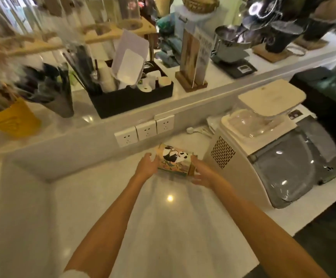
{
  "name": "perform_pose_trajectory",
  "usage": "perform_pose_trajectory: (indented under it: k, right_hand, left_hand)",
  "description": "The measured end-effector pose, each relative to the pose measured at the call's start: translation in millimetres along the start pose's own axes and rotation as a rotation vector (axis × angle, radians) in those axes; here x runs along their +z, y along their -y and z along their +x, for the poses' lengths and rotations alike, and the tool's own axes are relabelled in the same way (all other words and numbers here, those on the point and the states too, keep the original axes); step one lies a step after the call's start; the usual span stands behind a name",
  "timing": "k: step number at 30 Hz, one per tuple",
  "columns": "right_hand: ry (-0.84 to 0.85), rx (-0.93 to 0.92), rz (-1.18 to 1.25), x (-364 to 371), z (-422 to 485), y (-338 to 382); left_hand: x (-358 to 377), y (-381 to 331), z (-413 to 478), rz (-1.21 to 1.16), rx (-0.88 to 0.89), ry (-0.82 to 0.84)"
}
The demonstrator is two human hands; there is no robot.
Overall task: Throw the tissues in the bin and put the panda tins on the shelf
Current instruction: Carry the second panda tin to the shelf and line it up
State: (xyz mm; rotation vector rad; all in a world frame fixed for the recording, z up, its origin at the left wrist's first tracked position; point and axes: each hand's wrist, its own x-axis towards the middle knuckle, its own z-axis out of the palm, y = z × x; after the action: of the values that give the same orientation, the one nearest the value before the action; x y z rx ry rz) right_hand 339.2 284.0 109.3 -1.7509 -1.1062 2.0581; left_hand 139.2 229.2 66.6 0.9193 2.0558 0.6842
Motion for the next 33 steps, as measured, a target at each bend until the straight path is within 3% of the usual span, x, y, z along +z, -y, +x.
perform_pose_trajectory:
  k: [3, 6, 9, 12, 14, 18, 20, 22, 25, 28, 33]
  right_hand:
    - [-0.042, 0.05, 0.084, 12.4, 22.6, 13.4]
    - [-0.12, 0.102, 0.055, 12.7, 49.2, 7.9]
    - [-0.113, 0.157, 0.175, 18.8, 59.5, 1.6]
    - [-0.11, -0.027, 0.311, 27.8, 63.5, -1.9]
    - [-0.133, -0.196, 0.216, 28.2, 62.2, -3.0]
    - [0.017, -0.396, 0.012, 16.9, 28.7, 8.1]
    - [0.123, -0.486, -0.119, 8.6, 0.5, 4.6]
    - [0.147, -0.578, -0.266, -4.0, -33.9, -8.1]
    - [0.126, -0.624, -0.316, -38.0, -103.3, -38.2]
    - [0.068, -0.6, -0.282, -83.5, -186.5, -86.1]
    - [-0.345, -0.536, 0.009, -161.4, -303.9, -211.3]
  left_hand:
    - [7.2, -11.3, 38.4, -0.053, -0.019, 0.061]
    - [17.2, -12.6, 58.4, -0.134, 0.092, 0.193]
    - [32.1, -1.2, 64.0, -0.185, 0.129, 0.144]
    - [37.2, -3.1, 40.6, -0.327, 0.058, -0.026]
    - [34.2, 3.3, 14.2, -0.552, -0.002, -0.084]
    - [4.2, 33.8, -53.4, -0.961, -0.155, 0.007]
    - [1.3, 41.7, -91.7, -1.022, -0.108, 0.157]
    - [9.1, 40.3, -135.9, -0.958, -0.038, 0.246]
    - [31.0, 39.3, -200.9, -0.665, 0.036, 0.34]
    - [61.1, 30.6, -253.3, -0.521, 0.053, 0.592]
    - [153.0, -16.2, -344.6, -0.282, 0.131, 1.029]
